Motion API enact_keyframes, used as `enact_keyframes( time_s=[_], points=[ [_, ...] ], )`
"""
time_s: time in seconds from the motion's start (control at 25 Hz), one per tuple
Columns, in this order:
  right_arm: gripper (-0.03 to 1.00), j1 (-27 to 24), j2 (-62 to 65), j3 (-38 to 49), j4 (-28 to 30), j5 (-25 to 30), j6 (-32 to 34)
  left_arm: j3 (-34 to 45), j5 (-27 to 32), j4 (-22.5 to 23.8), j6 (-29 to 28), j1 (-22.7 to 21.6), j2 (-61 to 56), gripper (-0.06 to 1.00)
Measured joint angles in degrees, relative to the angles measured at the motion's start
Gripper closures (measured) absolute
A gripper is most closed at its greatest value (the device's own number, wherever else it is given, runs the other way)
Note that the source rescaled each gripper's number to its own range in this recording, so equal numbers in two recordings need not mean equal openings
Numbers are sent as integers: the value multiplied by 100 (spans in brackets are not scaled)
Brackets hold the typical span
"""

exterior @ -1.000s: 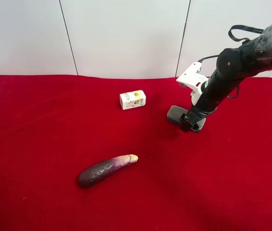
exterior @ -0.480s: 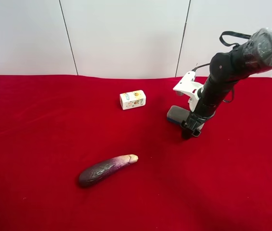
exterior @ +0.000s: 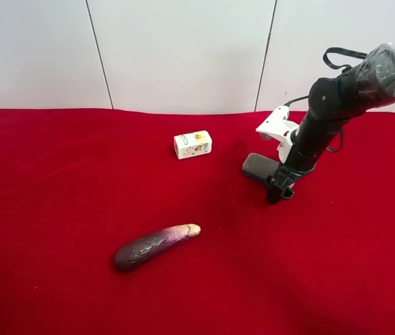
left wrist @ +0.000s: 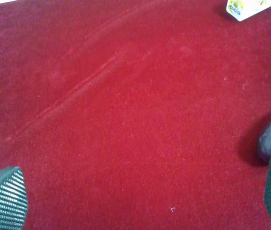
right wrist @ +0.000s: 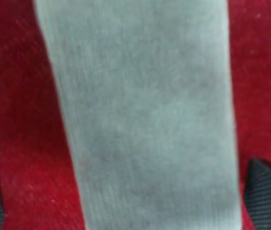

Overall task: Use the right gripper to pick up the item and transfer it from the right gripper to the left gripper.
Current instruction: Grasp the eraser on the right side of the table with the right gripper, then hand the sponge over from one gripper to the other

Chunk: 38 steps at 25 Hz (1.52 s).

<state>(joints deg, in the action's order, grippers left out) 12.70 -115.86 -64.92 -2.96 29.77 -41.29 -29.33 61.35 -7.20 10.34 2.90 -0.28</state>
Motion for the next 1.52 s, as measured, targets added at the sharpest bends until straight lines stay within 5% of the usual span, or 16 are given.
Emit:
enact_keyframes(
  time_s=[0.16, 0.52, 1.52],
  points=[
    [9, 0, -5, 0, -11, -7, 0, 0, 0, 0, 0, 0, 0, -6],
    [94, 0, -28, 0, -109, 10, 0, 0, 0, 0, 0, 0, 0, -6],
    [97, 56, 246, 0, -693, -47, -7, 0, 0, 0, 0, 0, 0, -6]
  ],
)
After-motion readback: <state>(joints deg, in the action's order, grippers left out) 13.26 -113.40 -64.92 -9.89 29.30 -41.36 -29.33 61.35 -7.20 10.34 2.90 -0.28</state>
